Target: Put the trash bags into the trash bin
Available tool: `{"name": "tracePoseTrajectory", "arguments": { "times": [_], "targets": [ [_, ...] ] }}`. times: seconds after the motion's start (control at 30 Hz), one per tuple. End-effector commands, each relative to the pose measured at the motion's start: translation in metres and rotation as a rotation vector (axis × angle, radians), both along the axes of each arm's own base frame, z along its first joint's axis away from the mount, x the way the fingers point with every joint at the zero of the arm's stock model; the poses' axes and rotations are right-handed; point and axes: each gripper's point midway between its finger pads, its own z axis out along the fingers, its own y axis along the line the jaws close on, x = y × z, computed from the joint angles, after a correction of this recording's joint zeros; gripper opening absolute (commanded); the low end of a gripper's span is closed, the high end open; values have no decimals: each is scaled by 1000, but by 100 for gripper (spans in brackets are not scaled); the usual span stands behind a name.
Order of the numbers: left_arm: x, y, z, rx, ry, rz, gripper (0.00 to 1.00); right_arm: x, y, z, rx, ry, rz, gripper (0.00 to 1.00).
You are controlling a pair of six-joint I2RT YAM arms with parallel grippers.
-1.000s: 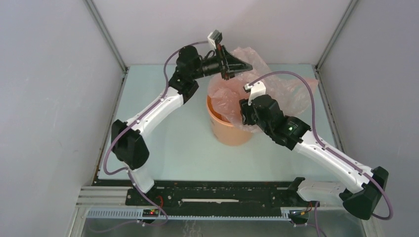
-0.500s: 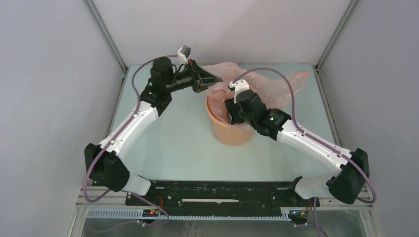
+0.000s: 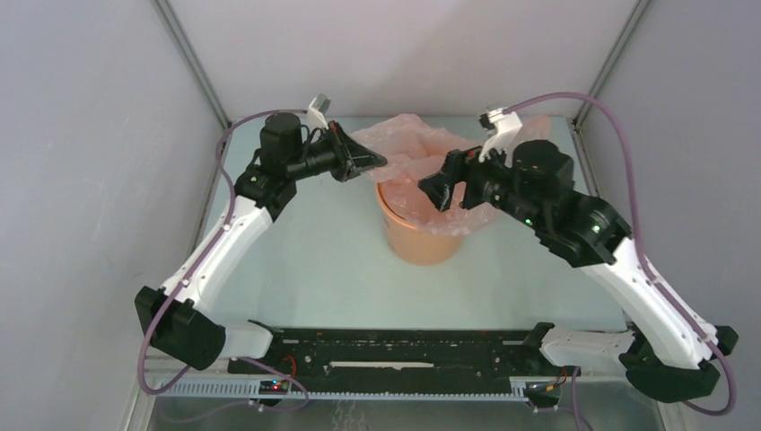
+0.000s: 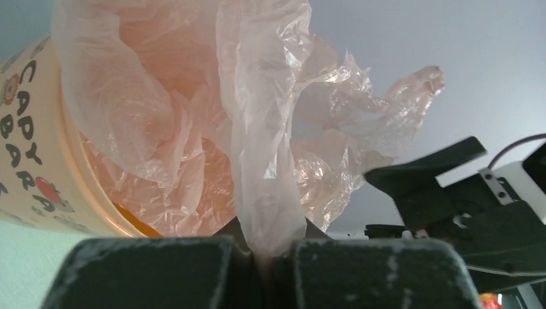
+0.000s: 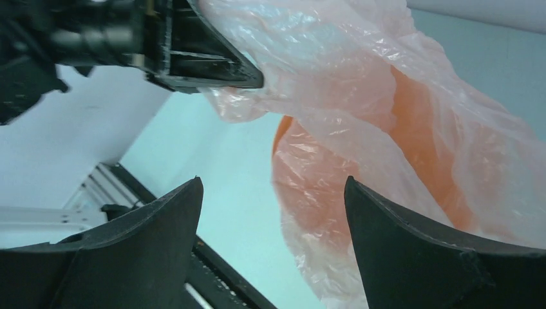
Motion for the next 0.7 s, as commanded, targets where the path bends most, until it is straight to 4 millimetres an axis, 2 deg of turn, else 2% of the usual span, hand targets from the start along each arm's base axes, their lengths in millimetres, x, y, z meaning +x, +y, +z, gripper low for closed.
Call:
{"name": "tracePoseTrajectory", "arguments": {
  "times": [0.0, 0.07, 0.13, 0.23, 0.3, 0.47, 0.53, 0.67],
  "targets": [
    [-3, 11, 15, 24, -65, 48, 0, -27, -17, 23, 60, 33, 25, 90],
    [-4, 11, 16, 28, -60, 53, 0, -37, -34, 27, 70, 16, 7, 91],
    [-5, 13, 15, 42, -55, 53, 0, -40, -52, 20, 61, 10, -35, 93],
    [-8, 18, 11, 93, -56, 62, 0, -31, -83, 4, 44, 38, -166, 92],
    [-10, 22, 9, 135, -61, 65, 0, -26, -89, 1, 57, 57, -205, 89],
    [-17, 38, -18, 264, -19, 90, 0, 7, -63, -21, 42, 81, -211, 77],
    [-19, 42, -24, 287, -19, 99, 0, 24, -51, -24, 15, 52, -226, 75],
    [-22, 47, -41, 342, 6, 110, 0, 61, -26, -42, -43, 31, -240, 75]
  ]
}}
